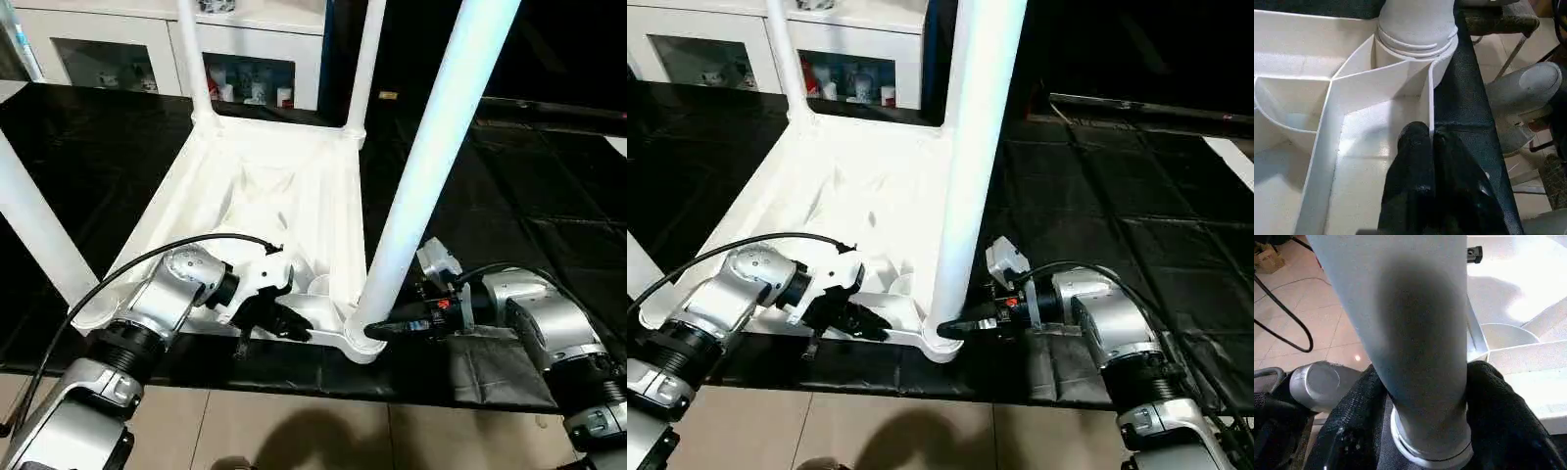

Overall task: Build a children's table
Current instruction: Rotate leg to tighten

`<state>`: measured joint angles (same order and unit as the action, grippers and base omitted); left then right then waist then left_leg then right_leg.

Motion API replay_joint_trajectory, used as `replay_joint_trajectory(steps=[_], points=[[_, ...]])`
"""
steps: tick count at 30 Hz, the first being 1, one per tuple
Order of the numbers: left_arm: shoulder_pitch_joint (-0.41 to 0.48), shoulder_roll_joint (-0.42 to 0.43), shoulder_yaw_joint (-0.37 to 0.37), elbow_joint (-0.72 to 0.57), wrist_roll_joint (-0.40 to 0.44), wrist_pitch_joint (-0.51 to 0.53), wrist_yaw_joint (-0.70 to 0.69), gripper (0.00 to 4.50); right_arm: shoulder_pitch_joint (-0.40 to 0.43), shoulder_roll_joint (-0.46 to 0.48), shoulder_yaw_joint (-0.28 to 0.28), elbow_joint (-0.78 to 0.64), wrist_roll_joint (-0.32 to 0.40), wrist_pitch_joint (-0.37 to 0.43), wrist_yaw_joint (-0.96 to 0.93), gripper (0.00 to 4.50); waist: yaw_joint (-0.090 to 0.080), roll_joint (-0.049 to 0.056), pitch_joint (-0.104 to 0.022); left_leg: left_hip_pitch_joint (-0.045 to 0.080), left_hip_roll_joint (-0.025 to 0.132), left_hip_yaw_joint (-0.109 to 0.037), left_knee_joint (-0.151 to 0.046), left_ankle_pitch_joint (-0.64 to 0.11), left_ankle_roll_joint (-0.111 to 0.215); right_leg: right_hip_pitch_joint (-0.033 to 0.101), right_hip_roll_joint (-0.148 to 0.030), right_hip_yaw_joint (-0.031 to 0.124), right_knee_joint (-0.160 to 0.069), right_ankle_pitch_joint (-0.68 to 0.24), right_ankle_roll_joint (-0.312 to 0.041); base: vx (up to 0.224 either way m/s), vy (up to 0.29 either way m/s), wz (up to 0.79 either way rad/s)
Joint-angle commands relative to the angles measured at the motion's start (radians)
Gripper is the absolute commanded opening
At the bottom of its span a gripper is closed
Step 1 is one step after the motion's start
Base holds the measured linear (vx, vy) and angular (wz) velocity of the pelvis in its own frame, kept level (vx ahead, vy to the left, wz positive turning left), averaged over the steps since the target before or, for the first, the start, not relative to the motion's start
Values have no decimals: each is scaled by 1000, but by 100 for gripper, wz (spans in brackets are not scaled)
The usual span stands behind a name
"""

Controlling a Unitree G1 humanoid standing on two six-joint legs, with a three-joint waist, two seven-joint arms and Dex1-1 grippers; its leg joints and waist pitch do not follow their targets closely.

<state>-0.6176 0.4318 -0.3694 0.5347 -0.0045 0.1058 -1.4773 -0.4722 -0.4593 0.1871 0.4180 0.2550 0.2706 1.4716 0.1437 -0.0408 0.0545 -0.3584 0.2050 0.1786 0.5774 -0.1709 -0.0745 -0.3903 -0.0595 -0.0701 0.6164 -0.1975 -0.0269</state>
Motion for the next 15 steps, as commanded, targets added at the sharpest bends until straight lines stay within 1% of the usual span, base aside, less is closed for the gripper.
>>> replay_joint_trajectory(steps=[1,4,5,7,8,9,10,11,12,13,14,15], points=[[-1,-14,-26,-19,-4,-16,-22,0,-14,-3,6,8,9,6,10,208,-7,2,-69,11,35,-4,-54,-146,41,49,-83,50,-66,-132,-207,0,0,0],[-1,-27,-15,-13,-3,9,14,0,3,4,2,-15,19,20,1,205,-7,1,-68,11,35,-4,-53,-150,40,48,-83,50,-67,-134,-209,0,0,0],[-2,-36,-9,-10,-3,27,35,0,12,13,-2,-26,19,31,-24,205,-6,2,-67,12,35,-4,-54,-151,39,48,-83,50,-66,-137,-207,0,0,0],[-2,-41,-5,-8,-3,38,49,0,17,18,-5,-33,19,38,-42,204,-7,1,-66,12,35,-6,-55,-168,31,48,-84,50,-71,-179,-197,0,0,0],[-6,-71,12,-1,-4,90,112,0,18,62,-19,-31,-13,57,-178,204,-9,9,-66,12,35,-6,-57,-167,24,46,-85,51,-70,-181,-195,0,0,0],[-6,-71,12,-1,-4,90,112,0,18,62,-19,-31,-13,57,-178,204,-14,4,-62,14,33,-7,-58,-192,12,44,-84,50,-76,-218,-188,0,0,0],[-8,-85,18,2,-4,111,140,0,18,83,-25,-28,-28,66,-238,204,-15,4,-61,13,33,-9,-60,-205,5,46,-86,50,-78,-247,-182,0,0,0],[-13,-105,26,7,-2,134,177,0,20,109,-31,-28,-42,71,-301,204,-19,3,-58,15,31,-10,-62,-230,-7,45,-87,50,-85,-308,-163,0,0,0],[-19,-125,36,15,0,152,217,0,23,135,-36,-30,-50,76,-353,201,-24,3,-57,16,30,-11,-63,-240,-11,44,-88,50,-87,-333,-157,0,0,0],[-28,-151,49,27,1,171,266,0,25,166,-43,-32,-56,89,-409,201,-39,4,-56,17,29,-14,-65,-267,-23,42,-87,50,-94,-376,-143,0,0,0],[-28,-151,49,27,1,171,266,0,25,166,-43,-32,-56,89,-409,199,-41,3,-57,17,29,-16,-65,-270,-25,43,-89,49,-94,-387,-139,0,0,0],[-39,-192,67,40,-1,200,337,0,24,213,-48,-33,-72,104,-498,197,-50,2,-57,14,28,-16,-65,-265,-23,44,-86,50,-94,-384,-136,0,0,0]])
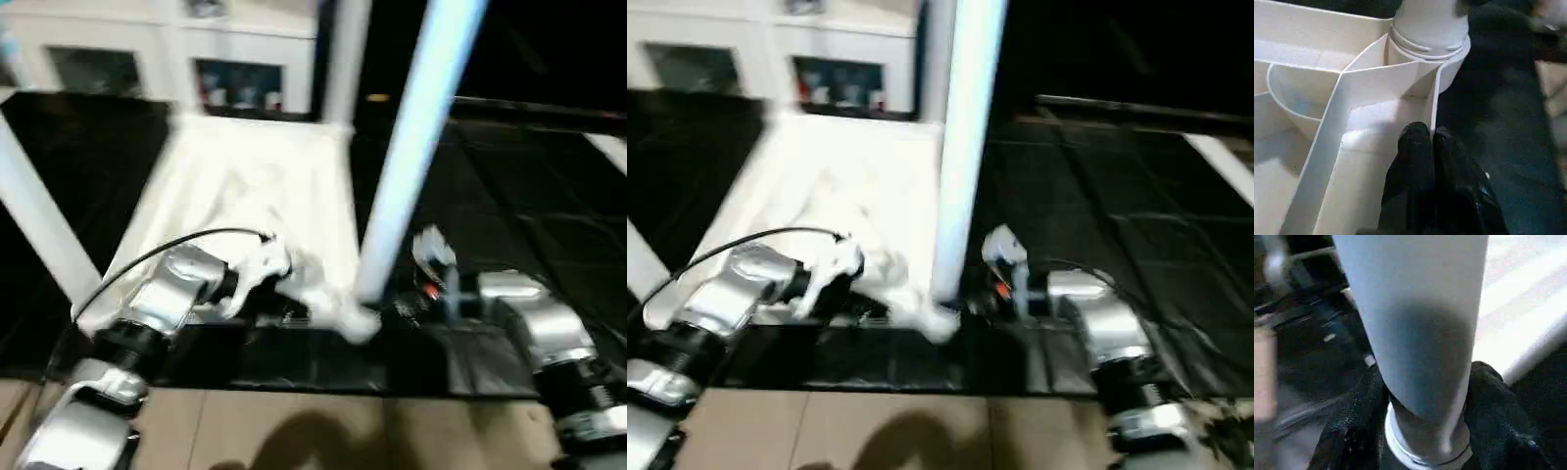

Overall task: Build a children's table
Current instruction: Rotate leg to tighten

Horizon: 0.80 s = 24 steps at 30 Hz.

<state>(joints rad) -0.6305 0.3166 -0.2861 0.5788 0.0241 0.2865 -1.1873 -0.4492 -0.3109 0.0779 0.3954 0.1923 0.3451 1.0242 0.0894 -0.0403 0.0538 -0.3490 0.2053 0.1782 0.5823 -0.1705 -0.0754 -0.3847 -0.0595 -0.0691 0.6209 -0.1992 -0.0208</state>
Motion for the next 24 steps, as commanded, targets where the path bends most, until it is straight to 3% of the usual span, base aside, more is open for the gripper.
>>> replay_joint_trajectory(steps=[1,2,3,5,10,13,14,17,20,24], points=[[-42,-136,8,6,-35,69,145,0,-11,137,54,3,-43,44,-197,197,1,2,-55,4,27,-16,-71,-265,-21,38,-86,47,-100,-387,-141,0,0,0],[-48,-157,16,10,-35,80,179,0,-19,163,46,12,-50,55,-249,195,-10,6,-52,4,25,-17,-72,-276,-33,33,-84,45,-102,-418,-138,0,0,0],[-50,-167,21,11,-34,86,199,0,-23,178,40,15,-53,65,-278,194,-14,2,-55,4,22,-21,-70,-283,-34,37,-88,42,-107,-461,-121,0,0,0],[-63,-206,46,17,-32,103,277,0,-45,227,23,38,-70,70,-380,192,-18,6,-56,4,22,-20,-70,-271,-21,35,-87,46,-112,-452,-113,0,0,0],[-79,-268,84,23,-22,123,395,0,-93,313,-18,87,-85,68,-535,192,-27,7,-62,2,23,-16,-69,-218,-4,38,-81,50,-98,-288,-157,0,0,0],[-74,-280,83,8,-20,134,406,0,-101,334,-8,87,-103,56,-549,192,-28,4,-65,-1,21,-12,-66,-169,17,44,-79,51,-87,-167,-187,0,0,0],[-72,-280,81,3,-20,136,407,0,-101,338,-7,84,-105,54,-552,261,-27,4,-64,-2,20,-11,-66,-166,20,45,-80,51,-87,-166,-188,0,0,0],[-64,-262,77,-7,-20,135,396,0,-90,334,-2,68,-100,39,-530,267,-25,7,-64,-1,22,-11,-67,-154,29,47,-82,52,-88,-164,-189,0,0,0],[-60,-242,81,-7,-21,130,376,0,-70,307,4,42,-93,25,-487,311,-25,8,-65,-1,23,-10,-67,-146,30,48,-80,53,-84,-132,-195,0,0,0],[-46,-183,68,-15,-27,82,283,0,-37,237,-29,-4,-44,20,-390,353,-24,7,-64,-1,23,-10,-67,-161,42,51,-79,54,-85,-126,-197,0,0,0]])
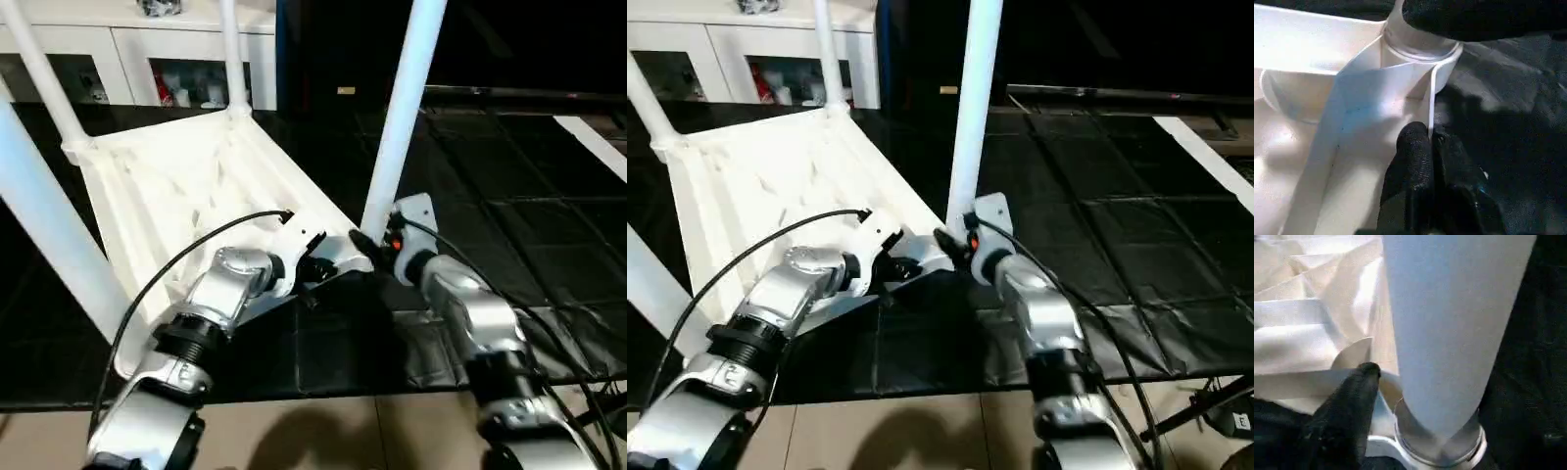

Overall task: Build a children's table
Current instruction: Rotate leg to tighten

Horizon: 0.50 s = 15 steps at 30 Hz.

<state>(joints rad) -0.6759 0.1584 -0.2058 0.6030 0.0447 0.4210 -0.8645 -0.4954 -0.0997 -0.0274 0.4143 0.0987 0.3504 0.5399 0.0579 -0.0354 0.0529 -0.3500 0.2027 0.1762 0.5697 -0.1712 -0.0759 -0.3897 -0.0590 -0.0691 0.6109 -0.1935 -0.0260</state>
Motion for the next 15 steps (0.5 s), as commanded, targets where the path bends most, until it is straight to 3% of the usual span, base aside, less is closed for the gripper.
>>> replay_joint_trajectory(steps=[1,5,10,13,15], points=[[3,-12,-14,-42,-50,-62,-59,0,15,9,67,-31,60,16,119,353,10,2,-63,0,26,-8,-54,-162,44,56,-82,54,-76,-133,-193,0,0,0],[15,41,-32,-51,-55,-107,-155,0,35,-80,61,-53,87,1,250,387,9,2,-62,0,27,-7,-54,-170,47,56,-81,53,-76,-144,-201,0,0,0],[36,146,-77,-74,-73,-192,-383,0,55,-250,100,-67,110,-41,542,425,16,7,-63,2,31,-6,-51,-169,62,53,-80,53,-72,-115,-214,0,0,0],[40,172,-90,-77,-77,-216,-442,0,47,-283,105,-54,119,-42,605,442,38,9,-66,8,36,-3,-49,-147,62,48,-79,52,-65,-81,-234,0,0,0],[44,212,-120,-70,-62,-257,-507,0,35,-329,127,-29,120,-85,704,442,46,5,-68,4,36,-2,-47,-138,65,50,-80,51,-60,-59,-241,0,0,0]])
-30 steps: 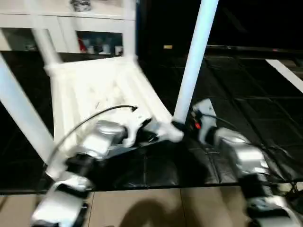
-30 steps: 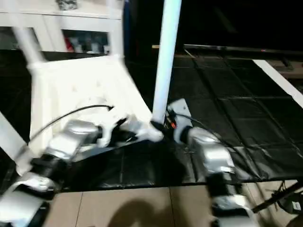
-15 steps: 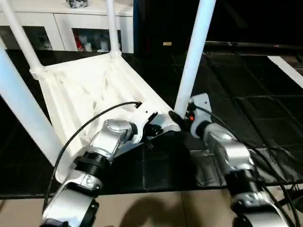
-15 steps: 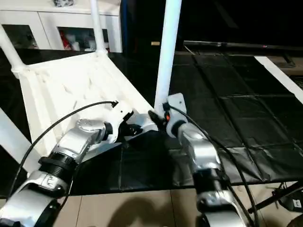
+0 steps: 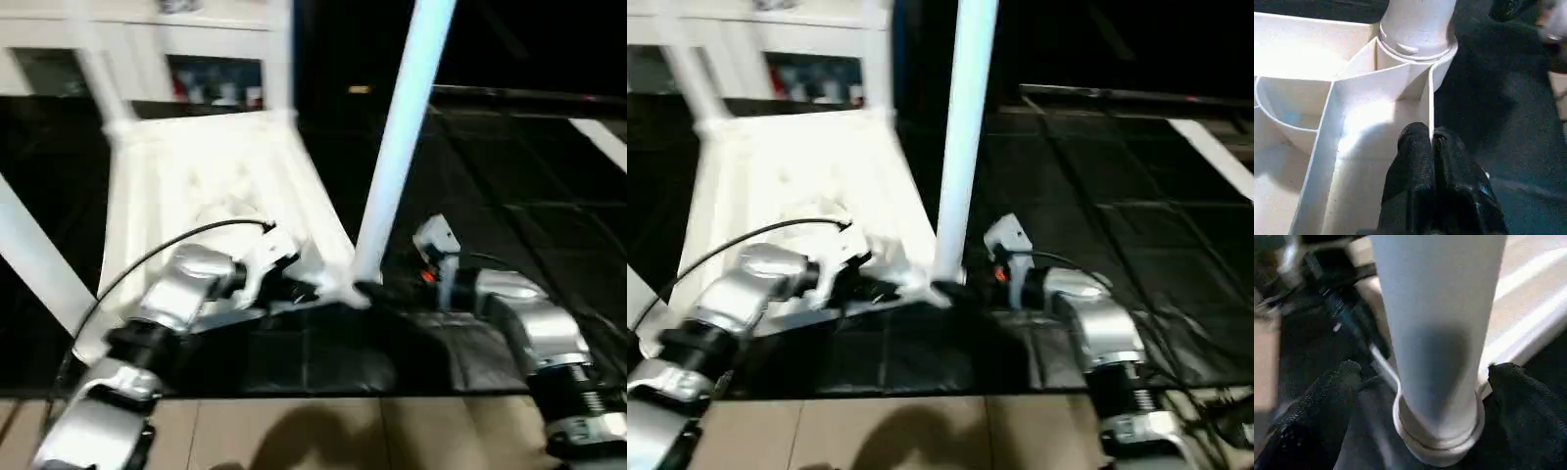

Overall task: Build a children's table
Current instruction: Rotate leg to tighten

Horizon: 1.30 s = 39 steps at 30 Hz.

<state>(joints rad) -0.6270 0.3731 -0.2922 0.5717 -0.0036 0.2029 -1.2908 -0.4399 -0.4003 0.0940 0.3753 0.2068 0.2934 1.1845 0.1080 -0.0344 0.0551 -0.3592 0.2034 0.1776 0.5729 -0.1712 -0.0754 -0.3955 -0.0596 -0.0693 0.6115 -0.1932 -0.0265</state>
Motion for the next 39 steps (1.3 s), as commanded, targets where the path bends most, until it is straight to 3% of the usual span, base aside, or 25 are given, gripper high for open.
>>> replay_joint_trajectory(steps=[1,4,5,6,9,11,16,33,39], points=[[-5,5,-40,-38,-11,-44,-92,0,-23,-37,11,14,13,-38,78,442,2,5,-70,12,37,-3,-49,-134,67,56,-79,51,-59,-52,-240,0,0,0],[0,21,-55,-44,-12,-61,-129,0,-26,-58,26,16,27,-43,142,442,8,5,-69,12,37,-2,-49,-145,63,54,-80,50,-59,-66,-241,0,0,0],[2,27,-61,-45,-12,-69,-143,0,-28,-63,30,19,31,-47,162,442,11,-5,-68,10,37,-1,-49,-147,63,56,-83,50,-58,-87,-234,0,0,0],[5,34,-69,-47,-10,-80,-162,0,-30,-68,35,23,34,-49,182,442,11,0,-67,9,38,-2,-49,-152,59,53,-83,49,-61,-112,-226,0,0,0],[9,47,-85,-47,-3,-104,-195,0,-39,-71,42,34,38,-52,211,427,13,-7,-68,12,38,-1,-48,-159,52,50,-82,50,-63,-133,-220,0,0,0],[8,50,-92,-44,0,-115,-202,0,-44,-71,44,42,38,-58,221,405,17,-2,-68,13,39,0,-48,-154,52,47,-83,51,-62,-128,-222,0,0,0],[4,51,-103,-36,5,-138,-214,0,-55,-65,59,63,37,-80,249,363,26,-4,-69,10,39,-1,-46,-151,47,48,-82,50,-58,-117,-220,0,0,0],[5,53,-113,-29,8,-162,-217,0,-54,-48,83,83,42,-99,278,222,28,-5,-71,7,38,-2,-45,-141,46,49,-82,49,-56,-120,-211,0,0,0],[6,52,-114,-27,9,-164,-212,0,-49,-47,85,78,47,-92,287,198,28,-4,-72,7,38,-2,-44,-139,47,49,-82,49,-55,-109,-215,0,0,0]])
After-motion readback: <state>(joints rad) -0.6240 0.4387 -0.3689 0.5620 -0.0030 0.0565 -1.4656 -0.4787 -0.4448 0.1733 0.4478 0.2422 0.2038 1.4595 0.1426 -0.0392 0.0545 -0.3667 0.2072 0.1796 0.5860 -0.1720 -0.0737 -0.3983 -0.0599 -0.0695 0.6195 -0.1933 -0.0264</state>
